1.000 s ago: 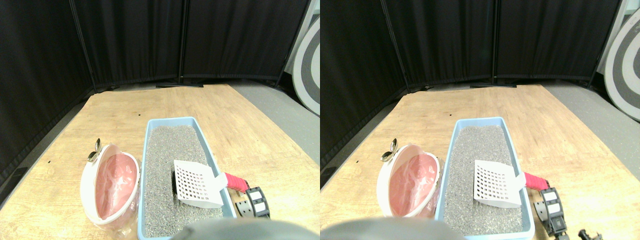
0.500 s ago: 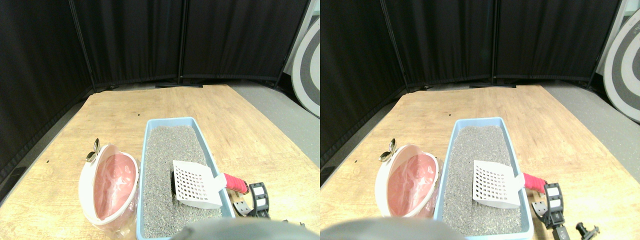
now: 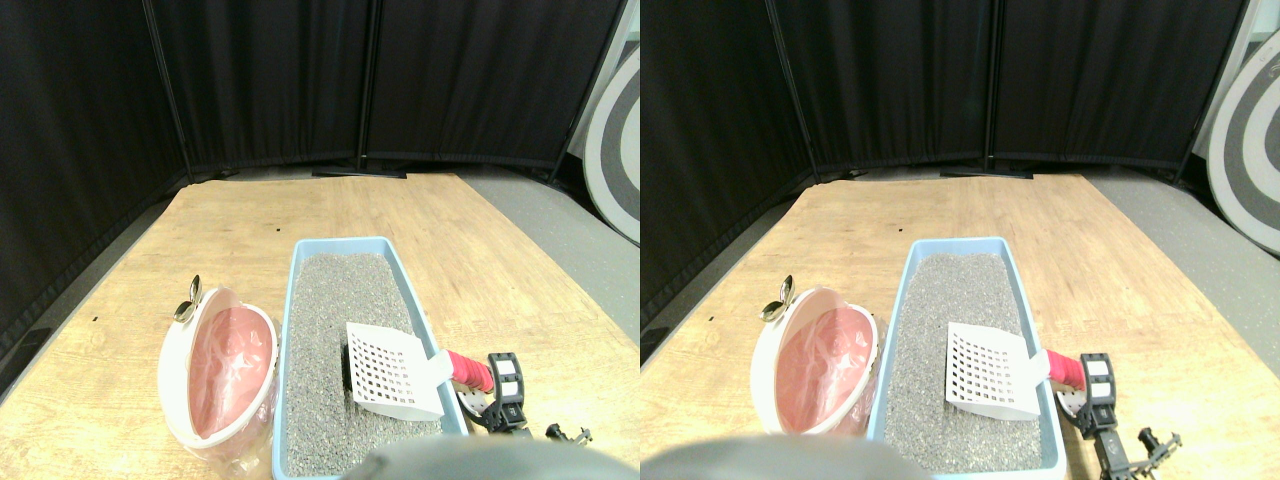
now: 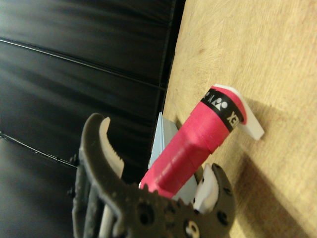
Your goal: Scoop (unimanual)
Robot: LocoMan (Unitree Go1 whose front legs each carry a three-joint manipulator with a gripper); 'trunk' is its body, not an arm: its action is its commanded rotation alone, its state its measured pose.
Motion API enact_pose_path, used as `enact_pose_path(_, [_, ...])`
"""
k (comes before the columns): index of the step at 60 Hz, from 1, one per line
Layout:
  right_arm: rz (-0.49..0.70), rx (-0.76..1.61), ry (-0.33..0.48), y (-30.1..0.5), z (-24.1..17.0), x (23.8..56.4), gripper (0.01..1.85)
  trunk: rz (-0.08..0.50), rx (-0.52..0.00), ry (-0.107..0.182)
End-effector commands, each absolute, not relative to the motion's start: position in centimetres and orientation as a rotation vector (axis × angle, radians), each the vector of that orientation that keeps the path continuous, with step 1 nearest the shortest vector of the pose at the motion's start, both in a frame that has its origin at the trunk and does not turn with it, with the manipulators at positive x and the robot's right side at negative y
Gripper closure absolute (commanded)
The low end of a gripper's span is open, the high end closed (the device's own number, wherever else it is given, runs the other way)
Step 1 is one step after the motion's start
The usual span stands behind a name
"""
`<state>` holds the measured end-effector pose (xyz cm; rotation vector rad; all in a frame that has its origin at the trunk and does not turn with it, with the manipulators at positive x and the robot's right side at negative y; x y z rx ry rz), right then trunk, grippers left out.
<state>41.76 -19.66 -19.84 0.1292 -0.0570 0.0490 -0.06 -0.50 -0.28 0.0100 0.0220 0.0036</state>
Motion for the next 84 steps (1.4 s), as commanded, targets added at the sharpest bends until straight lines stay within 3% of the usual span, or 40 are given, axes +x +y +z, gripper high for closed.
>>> enact_pose_path(1, [0.039, 0.134, -0.085, -19.7, -19.9, 42.2, 1.03, 0.008, -0.016, 0.025])
enact_pose_path(49, [-0.026, 0.191, -0.057, -19.9, -21.2, 44.6, 1.00, 0.008, -0.012, 0.030])
enact_pose_path(84, [-0.070, 0.235, 0.019, -20.2, -21.8, 46.3, 0.88, 0.005, -0.015, 0.036])
